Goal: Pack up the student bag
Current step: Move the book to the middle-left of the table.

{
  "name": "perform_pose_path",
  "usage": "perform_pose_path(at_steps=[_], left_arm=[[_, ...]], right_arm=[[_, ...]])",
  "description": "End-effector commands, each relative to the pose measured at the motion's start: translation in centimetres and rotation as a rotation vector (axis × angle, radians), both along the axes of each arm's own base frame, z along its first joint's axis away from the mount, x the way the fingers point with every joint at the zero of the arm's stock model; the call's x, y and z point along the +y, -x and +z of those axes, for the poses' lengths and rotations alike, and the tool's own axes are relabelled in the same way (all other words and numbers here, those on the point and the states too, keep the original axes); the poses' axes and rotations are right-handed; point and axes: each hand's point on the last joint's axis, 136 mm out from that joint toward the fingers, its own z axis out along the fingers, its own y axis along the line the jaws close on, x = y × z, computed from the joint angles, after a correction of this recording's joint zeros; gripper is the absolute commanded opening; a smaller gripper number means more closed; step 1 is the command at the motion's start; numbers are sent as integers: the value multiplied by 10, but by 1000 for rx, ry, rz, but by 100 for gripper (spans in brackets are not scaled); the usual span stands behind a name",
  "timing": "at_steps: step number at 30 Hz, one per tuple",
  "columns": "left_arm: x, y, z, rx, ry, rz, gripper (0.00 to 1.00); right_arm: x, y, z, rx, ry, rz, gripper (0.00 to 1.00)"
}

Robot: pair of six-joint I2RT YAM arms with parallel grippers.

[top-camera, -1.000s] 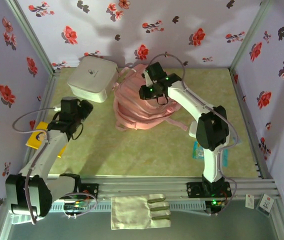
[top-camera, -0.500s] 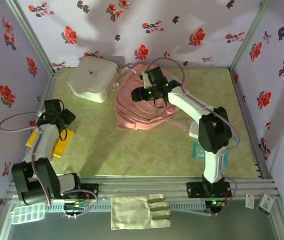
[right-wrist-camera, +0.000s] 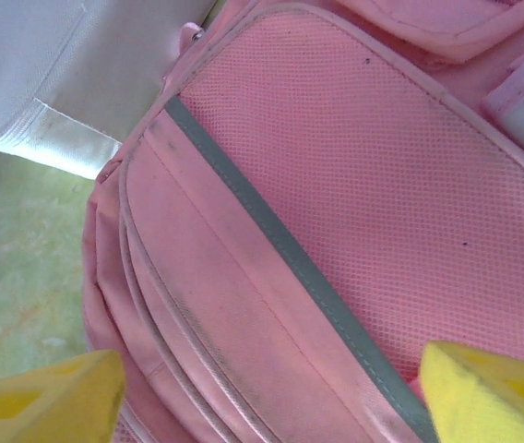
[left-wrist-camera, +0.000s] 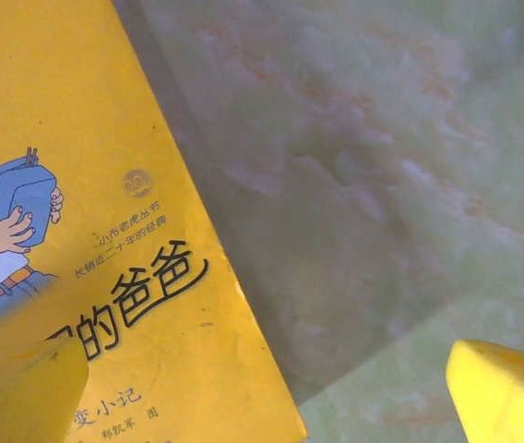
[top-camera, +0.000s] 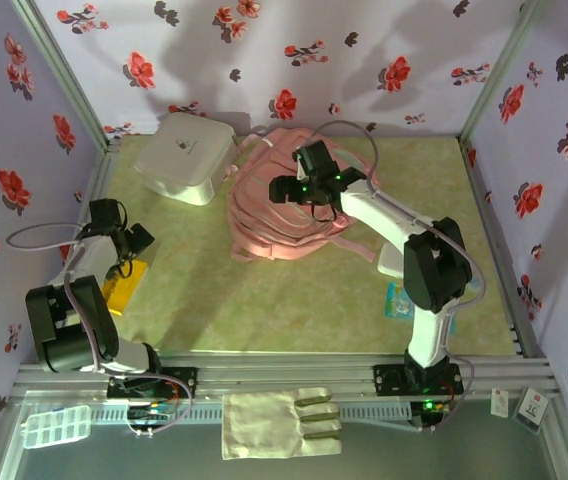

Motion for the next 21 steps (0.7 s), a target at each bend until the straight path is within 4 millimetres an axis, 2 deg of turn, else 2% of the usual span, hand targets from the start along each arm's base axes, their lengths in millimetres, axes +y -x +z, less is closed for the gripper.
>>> perform_pose_path(at_steps=[1, 4, 7, 11, 16, 21], left_arm=[[-2, -1, -10, 18, 13, -44, 100], [-9, -4, -17, 27, 49, -74, 100], [-21, -7, -26, 29, 109, -111, 100], [-47, -8, -39, 76, 174, -205, 100], [-91, 4, -51, 156, 196, -323, 100], [-138, 16, -51, 165, 218, -389, 100]], right_arm=[[-9, -3, 22, -74, -20, -32, 91], [-11, -2, 27, -100, -26, -29, 99], [-12, -2, 28, -99, -19, -26, 99], [-11, -2, 28, -97, -18, -25, 99], [-9, -2, 25, -79, -18, -21, 99], [-6, -3, 20, -60, -23, -24, 99]])
